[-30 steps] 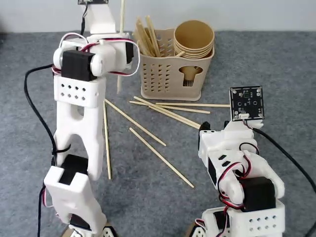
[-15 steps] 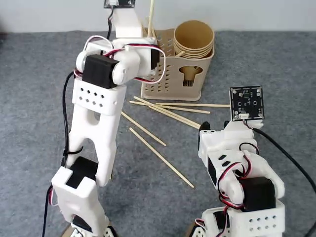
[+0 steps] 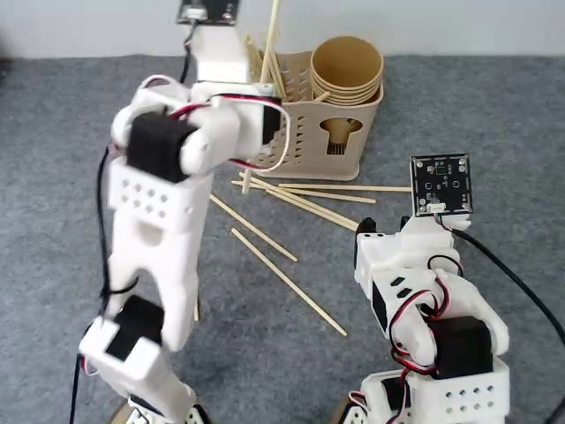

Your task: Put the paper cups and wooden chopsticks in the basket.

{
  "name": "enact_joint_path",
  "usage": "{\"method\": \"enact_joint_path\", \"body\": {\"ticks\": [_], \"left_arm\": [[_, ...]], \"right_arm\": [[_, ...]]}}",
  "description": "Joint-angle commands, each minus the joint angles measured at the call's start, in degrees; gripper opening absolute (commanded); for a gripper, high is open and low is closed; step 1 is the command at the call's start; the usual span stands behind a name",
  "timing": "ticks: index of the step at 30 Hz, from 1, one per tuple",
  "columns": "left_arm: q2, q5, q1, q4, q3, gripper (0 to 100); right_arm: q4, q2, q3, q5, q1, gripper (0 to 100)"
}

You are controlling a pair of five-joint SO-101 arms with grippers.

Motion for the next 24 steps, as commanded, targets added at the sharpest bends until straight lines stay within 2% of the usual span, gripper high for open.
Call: {"method": "enact_joint_path", "body": {"ticks": [1,5,8,13,17,24], "left_arm": [[-8.18,-1.76,0.44,1.23,3.82,1],[-16.79,-2.46,2.64,-0.35,15.43,1],[-23.56,-2.46,2.73,-8.18,26.24,1],[-32.79,-2.29,1.67,-30.59,47.87,1],[-36.57,-2.11,-0.09,-51.78,61.93,1],[-32.7,-1.93,-3.52,-88.88,75.65,1]], "right_arm": [[-0.66,0.57,-0.26,-0.26,0.13,18.6],[-0.75,0.57,-0.26,-0.26,0.13,18.6],[-1.54,0.57,0.79,-0.18,0.13,18.6],[-3.12,0.57,2.2,-0.18,0.13,18.6],[-3.12,0.57,2.2,-0.18,0.13,18.6],[-3.12,0.57,2.2,-0.18,0.13,18.6]]}}
